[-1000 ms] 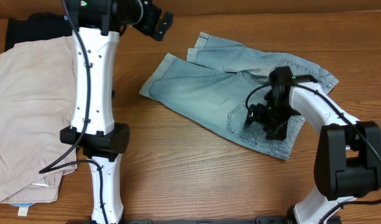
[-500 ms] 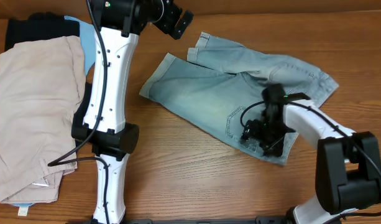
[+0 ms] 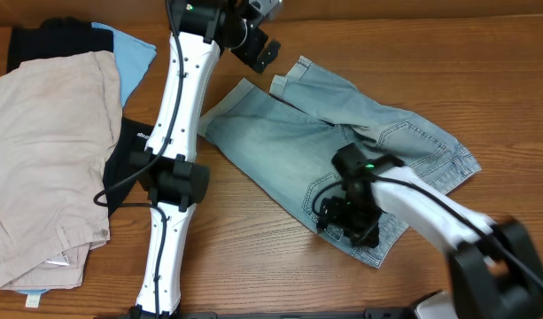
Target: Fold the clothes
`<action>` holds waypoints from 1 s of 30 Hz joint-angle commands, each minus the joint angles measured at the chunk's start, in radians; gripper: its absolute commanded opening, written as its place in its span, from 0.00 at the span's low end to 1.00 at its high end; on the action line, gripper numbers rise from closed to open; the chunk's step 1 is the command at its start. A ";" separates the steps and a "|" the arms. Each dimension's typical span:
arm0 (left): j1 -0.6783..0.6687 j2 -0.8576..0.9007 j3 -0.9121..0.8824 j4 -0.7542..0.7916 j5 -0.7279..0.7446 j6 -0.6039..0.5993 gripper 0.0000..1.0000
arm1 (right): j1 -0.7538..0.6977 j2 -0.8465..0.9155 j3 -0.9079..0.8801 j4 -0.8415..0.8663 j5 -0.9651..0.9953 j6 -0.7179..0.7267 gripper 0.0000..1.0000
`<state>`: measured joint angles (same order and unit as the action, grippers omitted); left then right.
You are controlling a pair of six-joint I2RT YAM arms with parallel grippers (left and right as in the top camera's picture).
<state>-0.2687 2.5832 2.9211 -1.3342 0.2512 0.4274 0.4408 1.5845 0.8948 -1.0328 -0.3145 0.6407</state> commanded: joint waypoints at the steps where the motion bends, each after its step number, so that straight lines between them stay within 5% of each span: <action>1: -0.013 0.038 0.006 0.007 0.040 0.067 1.00 | -0.079 -0.204 0.048 -0.015 0.016 0.012 0.87; 9: -0.027 0.154 0.006 0.006 0.164 0.067 1.00 | -0.288 -0.454 0.143 -0.035 0.044 -0.145 0.89; 21: -0.066 0.277 0.006 0.035 0.169 0.093 0.89 | -0.330 -0.472 0.143 -0.098 0.101 -0.170 0.89; 26: -0.071 0.301 0.006 0.034 0.169 0.089 0.61 | -0.330 -0.472 0.143 -0.098 0.116 -0.170 0.89; 30: -0.069 0.294 0.018 0.034 0.158 0.076 0.08 | -0.330 -0.472 0.143 -0.097 0.133 -0.170 0.89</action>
<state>-0.3325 2.8582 2.9189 -1.3006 0.3931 0.5045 0.1165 1.1175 1.0283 -1.1355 -0.2096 0.4786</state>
